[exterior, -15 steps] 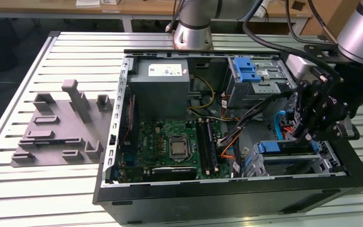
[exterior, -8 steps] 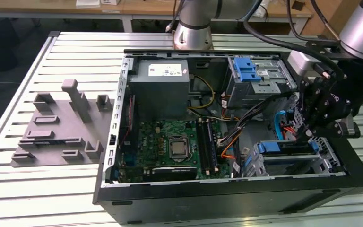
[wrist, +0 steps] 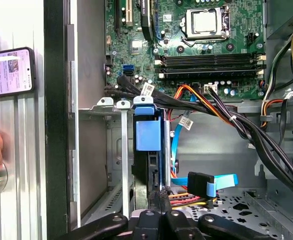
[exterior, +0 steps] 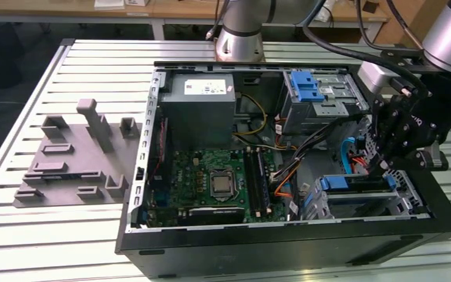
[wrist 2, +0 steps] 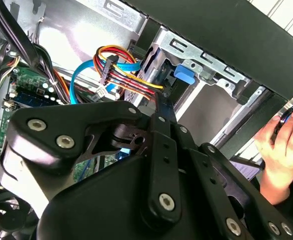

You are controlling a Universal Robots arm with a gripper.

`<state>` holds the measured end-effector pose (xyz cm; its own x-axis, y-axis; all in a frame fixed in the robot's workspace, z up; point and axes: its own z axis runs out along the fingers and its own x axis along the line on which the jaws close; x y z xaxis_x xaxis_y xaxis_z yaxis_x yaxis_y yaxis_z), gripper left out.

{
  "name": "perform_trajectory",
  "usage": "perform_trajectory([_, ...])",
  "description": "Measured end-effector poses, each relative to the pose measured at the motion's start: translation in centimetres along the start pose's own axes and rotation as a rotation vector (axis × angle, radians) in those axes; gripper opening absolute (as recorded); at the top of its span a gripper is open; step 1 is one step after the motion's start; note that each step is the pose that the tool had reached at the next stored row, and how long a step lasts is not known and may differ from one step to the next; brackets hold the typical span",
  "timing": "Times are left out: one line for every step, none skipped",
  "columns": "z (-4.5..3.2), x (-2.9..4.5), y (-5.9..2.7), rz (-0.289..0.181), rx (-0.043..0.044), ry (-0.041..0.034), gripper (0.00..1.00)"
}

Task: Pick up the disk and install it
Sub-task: 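Insert the second disk wire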

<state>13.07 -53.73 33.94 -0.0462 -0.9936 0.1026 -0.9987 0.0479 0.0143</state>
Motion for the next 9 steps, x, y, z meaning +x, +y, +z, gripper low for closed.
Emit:
perform_trajectory([0.0,0.0,0.0,0.0,-0.0001,0.0,0.11])
perform_trajectory([0.0,0.0,0.01,0.0,0.0,0.0,0.11])
perform_trajectory([-0.01,0.0,0.04,0.0,0.0,0.0001,0.11])
perform_trajectory([-0.01,0.01,0.08,0.0,0.0,0.0002,0.11])
perform_trajectory([0.0,0.01,0.13,0.0,0.0,0.0001,0.11])
perform_trajectory([0.0,0.01,0.2,0.0,0.0,0.0,0.11])
perform_trajectory([0.0,0.02,0.26,0.0,-0.0001,0.0,0.11])
perform_trajectory([0.01,0.02,0.32,0.0,-0.0001,0.0,0.11])
perform_trajectory([0.0,0.02,0.39,0.0,0.0,0.0001,0.11])
